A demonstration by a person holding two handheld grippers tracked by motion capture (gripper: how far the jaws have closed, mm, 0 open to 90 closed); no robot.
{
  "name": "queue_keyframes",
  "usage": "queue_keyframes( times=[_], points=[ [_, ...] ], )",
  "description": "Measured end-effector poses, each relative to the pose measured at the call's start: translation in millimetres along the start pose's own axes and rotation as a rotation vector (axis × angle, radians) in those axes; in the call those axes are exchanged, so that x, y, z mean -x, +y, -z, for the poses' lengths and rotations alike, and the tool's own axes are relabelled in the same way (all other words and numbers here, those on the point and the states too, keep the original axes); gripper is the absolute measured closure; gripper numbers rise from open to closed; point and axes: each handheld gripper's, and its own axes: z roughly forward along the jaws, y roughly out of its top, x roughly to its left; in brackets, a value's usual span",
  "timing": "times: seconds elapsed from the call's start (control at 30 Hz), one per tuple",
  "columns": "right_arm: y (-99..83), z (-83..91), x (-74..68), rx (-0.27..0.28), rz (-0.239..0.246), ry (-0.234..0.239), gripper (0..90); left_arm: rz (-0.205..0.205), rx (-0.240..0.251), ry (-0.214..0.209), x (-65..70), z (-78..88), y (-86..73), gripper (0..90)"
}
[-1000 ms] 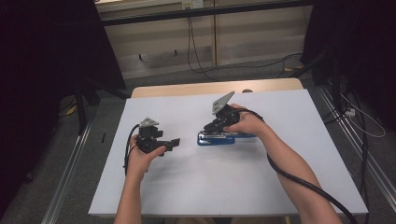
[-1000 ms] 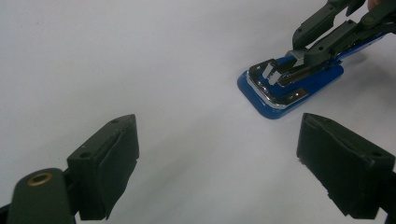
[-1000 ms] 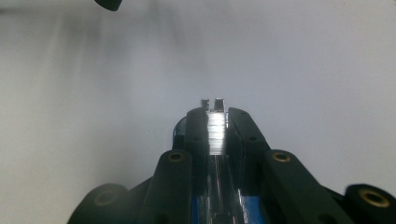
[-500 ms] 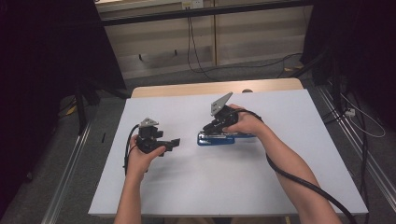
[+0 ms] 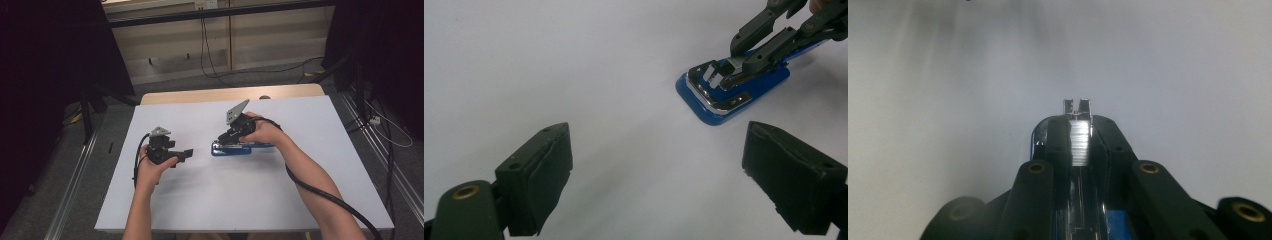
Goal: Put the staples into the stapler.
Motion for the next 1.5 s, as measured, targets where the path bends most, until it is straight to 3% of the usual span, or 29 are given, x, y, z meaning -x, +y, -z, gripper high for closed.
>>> queue_keyframes(
  times=[0.53, 1.33, 1.5],
  points=[
    [2.8, -2.7, 1.3, -0.005, 0.044, 0.008, 78.8, 0.008, -0.004, 0.001, -1.0, -0.8, -1.1, 12.9],
    [4.9, -9.0, 3.1, 0.012, 0.022, 0.021, 78.6, 0.014, -0.009, 0.005, -2.6, -0.8, -1.7, 12.9],
    [4.6, -10.4, 2.9, 0.011, 0.011, 0.022, 69.5, 0.019, -0.010, 0.008, -2.7, -1.0, -2.1, 12.9]
  ],
)
